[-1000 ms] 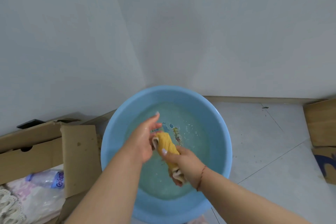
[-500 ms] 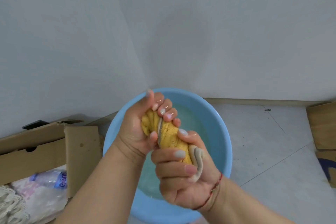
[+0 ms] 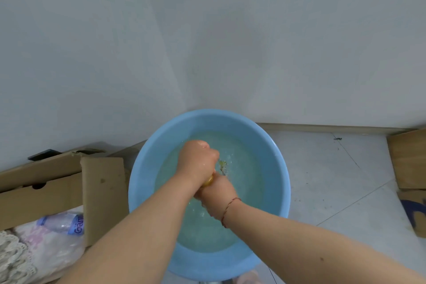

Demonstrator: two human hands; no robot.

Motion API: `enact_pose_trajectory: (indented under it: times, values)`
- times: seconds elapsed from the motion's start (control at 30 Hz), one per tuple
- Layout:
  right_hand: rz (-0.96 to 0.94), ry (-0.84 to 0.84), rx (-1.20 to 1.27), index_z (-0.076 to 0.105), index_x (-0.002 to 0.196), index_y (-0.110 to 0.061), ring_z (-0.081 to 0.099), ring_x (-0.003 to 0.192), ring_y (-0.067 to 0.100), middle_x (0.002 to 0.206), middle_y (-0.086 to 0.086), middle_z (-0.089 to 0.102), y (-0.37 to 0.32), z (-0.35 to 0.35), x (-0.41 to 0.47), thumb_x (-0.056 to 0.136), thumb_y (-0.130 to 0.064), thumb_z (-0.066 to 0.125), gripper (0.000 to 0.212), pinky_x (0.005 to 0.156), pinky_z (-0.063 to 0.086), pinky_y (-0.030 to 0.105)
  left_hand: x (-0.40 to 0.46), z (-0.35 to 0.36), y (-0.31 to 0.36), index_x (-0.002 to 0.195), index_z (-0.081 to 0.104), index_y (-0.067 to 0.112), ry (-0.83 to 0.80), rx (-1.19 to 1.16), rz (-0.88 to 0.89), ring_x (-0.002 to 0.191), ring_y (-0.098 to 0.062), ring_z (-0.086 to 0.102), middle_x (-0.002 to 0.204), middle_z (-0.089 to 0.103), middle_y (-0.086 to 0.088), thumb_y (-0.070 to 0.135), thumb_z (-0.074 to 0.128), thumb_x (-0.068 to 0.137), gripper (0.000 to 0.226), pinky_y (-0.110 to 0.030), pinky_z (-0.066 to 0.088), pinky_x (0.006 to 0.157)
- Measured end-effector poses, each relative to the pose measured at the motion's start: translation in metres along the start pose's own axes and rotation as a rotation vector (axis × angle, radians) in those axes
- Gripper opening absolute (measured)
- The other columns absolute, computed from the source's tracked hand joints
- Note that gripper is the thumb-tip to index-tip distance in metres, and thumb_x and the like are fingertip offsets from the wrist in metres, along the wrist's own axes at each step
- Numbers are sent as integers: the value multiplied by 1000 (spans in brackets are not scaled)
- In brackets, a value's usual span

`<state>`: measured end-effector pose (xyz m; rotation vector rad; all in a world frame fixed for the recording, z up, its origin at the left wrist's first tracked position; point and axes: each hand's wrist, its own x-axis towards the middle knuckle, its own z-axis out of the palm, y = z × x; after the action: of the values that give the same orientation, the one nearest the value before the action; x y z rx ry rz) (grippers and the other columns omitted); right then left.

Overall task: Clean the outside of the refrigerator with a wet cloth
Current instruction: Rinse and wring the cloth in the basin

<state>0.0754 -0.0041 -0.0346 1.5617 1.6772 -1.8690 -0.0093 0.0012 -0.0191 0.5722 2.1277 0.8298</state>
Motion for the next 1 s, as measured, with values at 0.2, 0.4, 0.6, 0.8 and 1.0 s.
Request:
enact_pose_trajectory:
  times: [0.2,0.4,0.6,0.8,1.0]
  values:
    - [-61,138,-413,52,112,-23,61,85,22,105,1,65,21,9,16,87,-30,50,27,68,44,25,10,22,-30,52,27,17,173,-52,-148,57,-21,46,52,37,-15,19,46,52,19,-34,24,52]
    - [-61,104,-516,46,103,-18,54,75,24,90,5,61,25,4,20,87,-24,38,19,64,43,27,17,31,-43,53,37,12,292,-203,-363,64,-36,63,62,56,-23,13,57,64,23,-35,41,56]
    - [-76,112,-529,45,100,-20,52,76,23,85,1,54,27,4,16,88,-24,39,14,66,43,27,18,32,-44,63,54,5,321,-228,-483,64,-32,60,80,70,-25,6,57,71,9,-33,46,59]
    - [-14,180,-410,45,91,-21,55,73,21,74,-4,53,28,-2,10,84,-33,49,14,62,45,27,15,32,-33,62,54,4,237,-503,-539,40,-24,51,39,52,-6,8,62,77,18,-33,46,61]
    - [-87,265,-338,36,99,-22,54,79,19,95,-6,44,20,-31,-2,73,-33,68,43,62,40,28,3,27,-22,101,57,2,-21,-703,-499,66,-28,61,77,59,-13,32,85,70,51,-43,56,65]
